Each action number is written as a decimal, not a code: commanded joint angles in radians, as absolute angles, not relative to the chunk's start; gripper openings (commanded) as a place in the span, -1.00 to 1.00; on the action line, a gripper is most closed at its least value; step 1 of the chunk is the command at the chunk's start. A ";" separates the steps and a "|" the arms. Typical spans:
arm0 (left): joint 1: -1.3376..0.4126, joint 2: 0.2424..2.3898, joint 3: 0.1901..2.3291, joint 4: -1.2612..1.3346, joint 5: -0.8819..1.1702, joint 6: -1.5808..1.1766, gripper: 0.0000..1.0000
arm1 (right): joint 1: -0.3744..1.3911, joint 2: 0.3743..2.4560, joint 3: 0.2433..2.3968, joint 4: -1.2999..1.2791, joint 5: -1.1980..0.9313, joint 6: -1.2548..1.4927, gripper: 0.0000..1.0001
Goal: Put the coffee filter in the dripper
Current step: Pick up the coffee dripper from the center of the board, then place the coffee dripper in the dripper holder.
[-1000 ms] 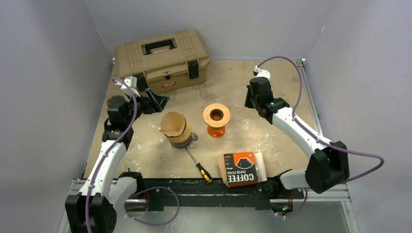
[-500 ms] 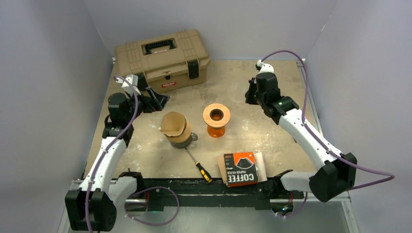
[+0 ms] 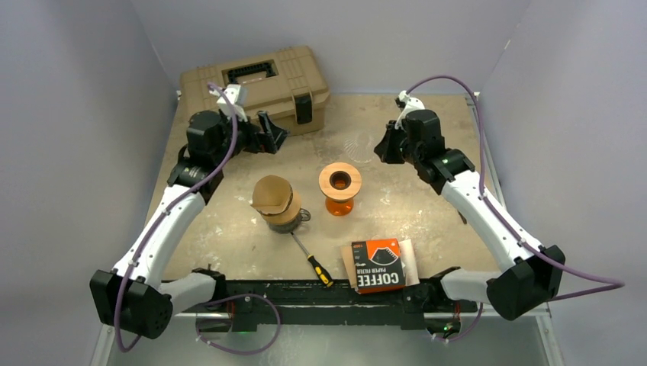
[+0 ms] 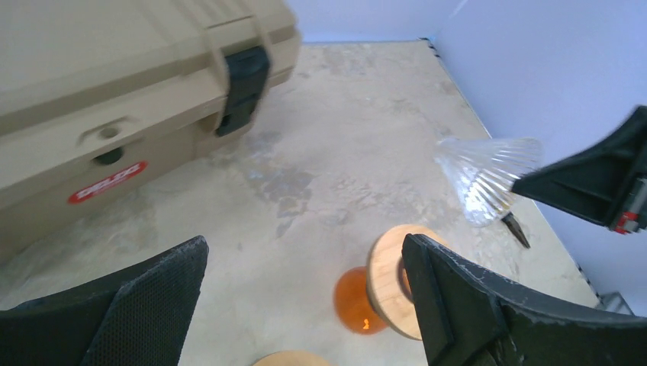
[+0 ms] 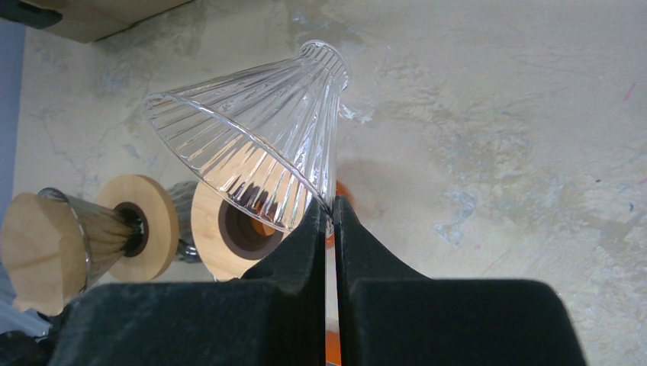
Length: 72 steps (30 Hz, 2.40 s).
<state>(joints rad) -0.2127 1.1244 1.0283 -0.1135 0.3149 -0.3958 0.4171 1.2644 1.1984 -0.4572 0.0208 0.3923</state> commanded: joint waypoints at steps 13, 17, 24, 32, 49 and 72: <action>-0.596 1.302 1.336 -0.240 0.157 -0.362 0.89 | 0.418 1.211 1.260 -0.443 -0.164 0.396 -1.00; -0.643 1.321 1.345 -0.222 0.133 -0.368 0.87 | 0.418 1.215 1.260 -0.439 -0.202 0.399 -1.00; -0.700 1.382 1.353 -0.216 0.051 -0.344 0.55 | 0.419 1.215 1.280 -0.448 -0.244 0.407 -1.00; -0.724 1.442 1.381 -0.234 -0.033 -0.324 -0.10 | 0.419 1.217 1.287 -0.451 -0.283 0.410 -1.00; -0.730 1.444 1.452 -0.399 -0.027 -0.405 -1.00 | 0.419 1.198 1.307 -0.430 -0.229 0.402 0.17; -0.723 1.527 1.523 -0.693 0.094 -0.550 -1.00 | 0.418 1.168 1.252 -0.389 -0.257 0.433 0.67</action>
